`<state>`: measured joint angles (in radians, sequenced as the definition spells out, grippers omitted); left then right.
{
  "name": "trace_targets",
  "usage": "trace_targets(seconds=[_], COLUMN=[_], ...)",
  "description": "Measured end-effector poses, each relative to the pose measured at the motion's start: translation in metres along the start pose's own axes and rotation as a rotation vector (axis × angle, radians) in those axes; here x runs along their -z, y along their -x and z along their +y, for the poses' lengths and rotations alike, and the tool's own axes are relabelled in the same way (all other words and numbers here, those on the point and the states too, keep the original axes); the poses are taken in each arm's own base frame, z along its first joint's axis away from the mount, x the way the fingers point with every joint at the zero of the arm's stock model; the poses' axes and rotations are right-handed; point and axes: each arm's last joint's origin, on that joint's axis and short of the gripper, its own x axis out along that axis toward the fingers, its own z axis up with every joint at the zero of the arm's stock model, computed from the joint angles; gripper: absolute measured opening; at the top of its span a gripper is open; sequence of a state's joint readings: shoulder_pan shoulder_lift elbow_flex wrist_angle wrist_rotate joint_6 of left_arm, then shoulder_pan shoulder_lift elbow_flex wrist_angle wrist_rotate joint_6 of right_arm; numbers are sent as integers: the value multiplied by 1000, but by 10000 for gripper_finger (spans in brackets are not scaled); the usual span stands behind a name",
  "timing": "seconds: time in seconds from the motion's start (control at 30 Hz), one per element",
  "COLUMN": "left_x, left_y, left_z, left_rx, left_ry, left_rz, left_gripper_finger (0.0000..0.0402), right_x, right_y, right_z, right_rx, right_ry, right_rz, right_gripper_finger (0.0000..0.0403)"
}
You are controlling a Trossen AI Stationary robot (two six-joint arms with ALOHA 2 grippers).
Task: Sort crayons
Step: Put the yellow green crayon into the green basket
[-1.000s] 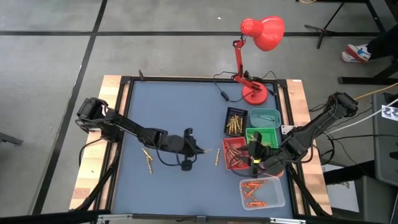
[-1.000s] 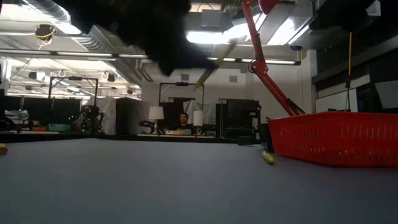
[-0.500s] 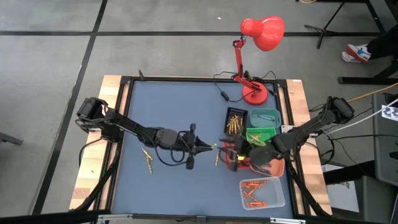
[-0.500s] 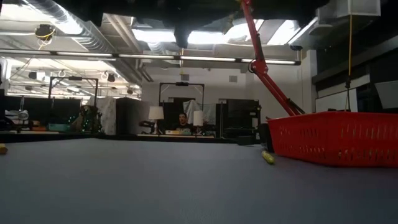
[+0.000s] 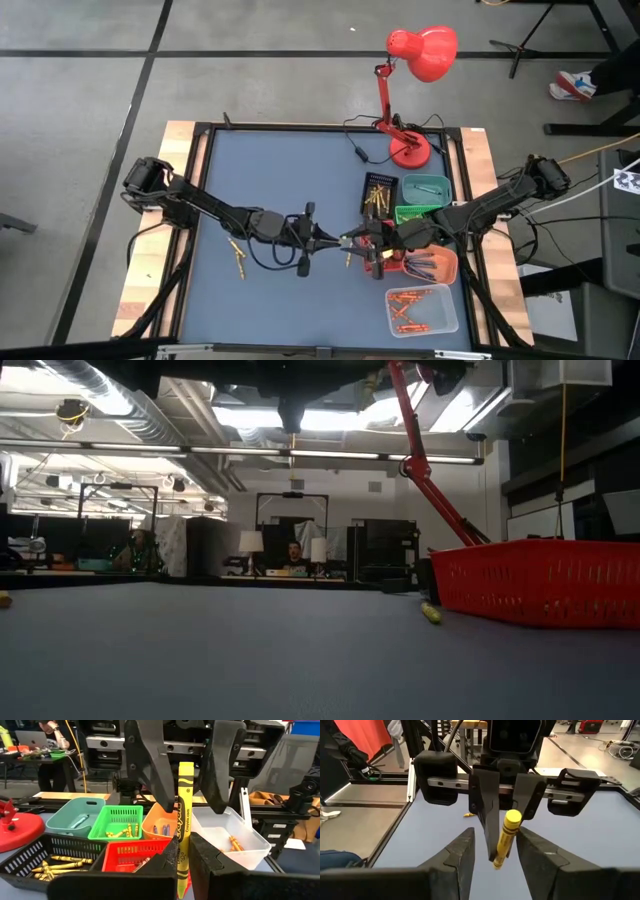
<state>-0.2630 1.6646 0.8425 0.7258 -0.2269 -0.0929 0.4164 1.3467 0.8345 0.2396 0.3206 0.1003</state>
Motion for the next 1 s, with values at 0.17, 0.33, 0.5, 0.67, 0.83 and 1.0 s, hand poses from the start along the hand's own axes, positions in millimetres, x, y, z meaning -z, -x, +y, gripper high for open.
trace_targets(seconds=[0.17,0.33,0.5,0.67,0.83,1.0], left_x=[0,0,0,0,0,0], left_y=[0,0,0,0,0,0], left_z=[0,0,0,0,0,0], left_rx=[0,0,3,4,3,2], left_ry=[0,0,0,-1,0,0], left_rz=[0,0,0,1,1,1], left_gripper_finger=[8,9,15,16,16,17], right_x=[0,0,0,-1,0,0], right_y=[0,0,0,0,0,0], right_z=[0,0,0,0,0,0], right_rx=[0,0,1,1,1,1], right_ry=[2,2,1,1,1,1], right_rz=[-4,-5,-5,-5,-5,-5], right_gripper_finger=[136,92,41,10,10,13])
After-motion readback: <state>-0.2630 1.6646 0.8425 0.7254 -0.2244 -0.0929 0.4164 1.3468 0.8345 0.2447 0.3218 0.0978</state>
